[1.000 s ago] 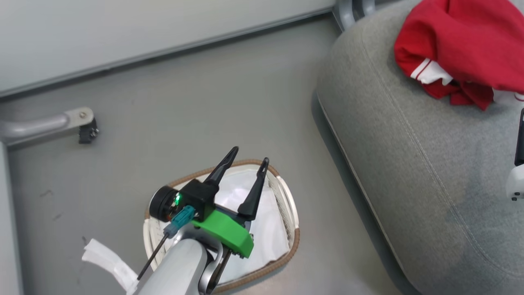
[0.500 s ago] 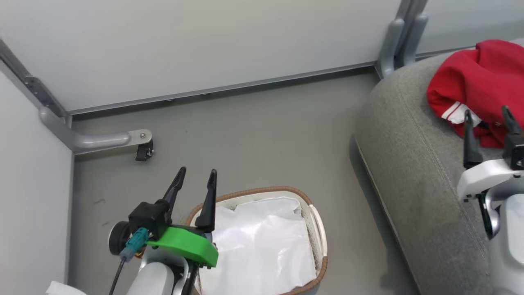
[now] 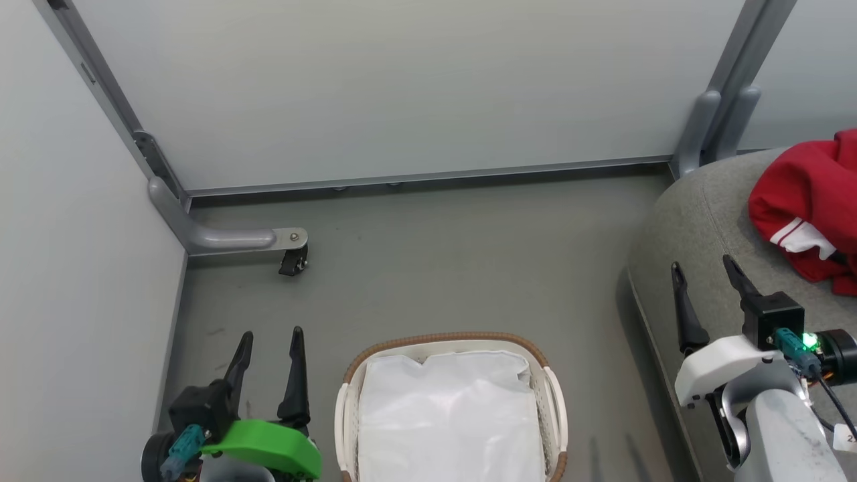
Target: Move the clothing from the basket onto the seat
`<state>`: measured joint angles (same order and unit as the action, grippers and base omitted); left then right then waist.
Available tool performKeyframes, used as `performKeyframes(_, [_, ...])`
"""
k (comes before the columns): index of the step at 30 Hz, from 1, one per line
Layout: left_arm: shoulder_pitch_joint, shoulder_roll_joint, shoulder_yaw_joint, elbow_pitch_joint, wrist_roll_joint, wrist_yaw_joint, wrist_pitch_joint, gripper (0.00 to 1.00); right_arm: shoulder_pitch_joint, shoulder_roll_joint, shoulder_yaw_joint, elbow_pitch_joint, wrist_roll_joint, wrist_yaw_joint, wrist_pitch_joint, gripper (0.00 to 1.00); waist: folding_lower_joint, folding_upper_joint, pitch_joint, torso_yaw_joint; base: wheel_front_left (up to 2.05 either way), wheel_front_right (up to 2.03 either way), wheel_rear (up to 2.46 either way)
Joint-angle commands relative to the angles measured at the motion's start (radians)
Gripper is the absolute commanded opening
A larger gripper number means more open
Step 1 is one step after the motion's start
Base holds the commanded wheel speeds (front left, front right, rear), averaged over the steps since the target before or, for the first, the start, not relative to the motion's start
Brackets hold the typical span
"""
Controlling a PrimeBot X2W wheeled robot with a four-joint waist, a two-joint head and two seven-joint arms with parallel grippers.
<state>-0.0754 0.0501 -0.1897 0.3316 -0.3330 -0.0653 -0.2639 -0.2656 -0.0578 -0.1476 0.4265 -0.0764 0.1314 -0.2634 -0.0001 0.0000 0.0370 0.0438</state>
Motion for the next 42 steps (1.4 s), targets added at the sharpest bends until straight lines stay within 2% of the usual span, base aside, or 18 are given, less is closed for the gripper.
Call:
performKeyframes(1, [0.023,0.001,0.013,0.002,-0.008,0.005,-0.001,1.00,0.023,0.001,0.006,-0.007,0.012,-0.001,-0.002,1.00,0.0001,0.0000,-0.018,0.015,0.00,0.00,0.00])
performKeyframes(12, [0.092,0.001,0.050,-0.005,-0.021,0.013,-0.001,1.00,0.126,0.005,0.083,-0.040,0.135,-0.001,-0.002,1.00,0.0001,0.0000,-0.050,0.009,0.00,0.00,0.00])
performKeyframes(20, [0.096,0.001,0.046,-0.007,-0.024,0.020,-0.001,1.00,0.137,0.006,0.115,-0.031,0.138,-0.001,-0.002,1.00,0.0001,0.0000,-0.051,0.005,0.00,0.00,0.00])
performKeyframes(34, [0.091,0.001,0.051,0.012,-0.019,0.022,-0.001,1.00,0.137,0.006,0.110,-0.038,0.155,-0.001,-0.002,1.00,0.0001,0.0000,-0.046,0.004,0.00,0.00,0.00])
performKeyframes(35, [0.085,0.000,0.049,0.011,-0.025,0.018,0.000,0.00,0.131,0.009,0.112,-0.035,0.151,0.000,0.000,0.00,0.0001,0.0000,-0.046,0.003,0.00,0.00,0.00])
performKeyframes(38, [0.088,-0.001,0.047,0.037,-0.027,0.019,0.001,0.00,0.141,0.015,0.113,-0.009,0.152,0.000,0.001,0.00,0.0001,0.0000,-0.046,0.003,0.00,0.00,0.00])
performKeyframes(42, [0.080,-0.001,0.061,0.035,-0.091,0.014,0.020,0.00,0.130,0.016,0.095,-0.001,0.223,0.000,0.032,0.00,0.0001,0.0000,-0.046,0.002,0.00,0.00,0.00])
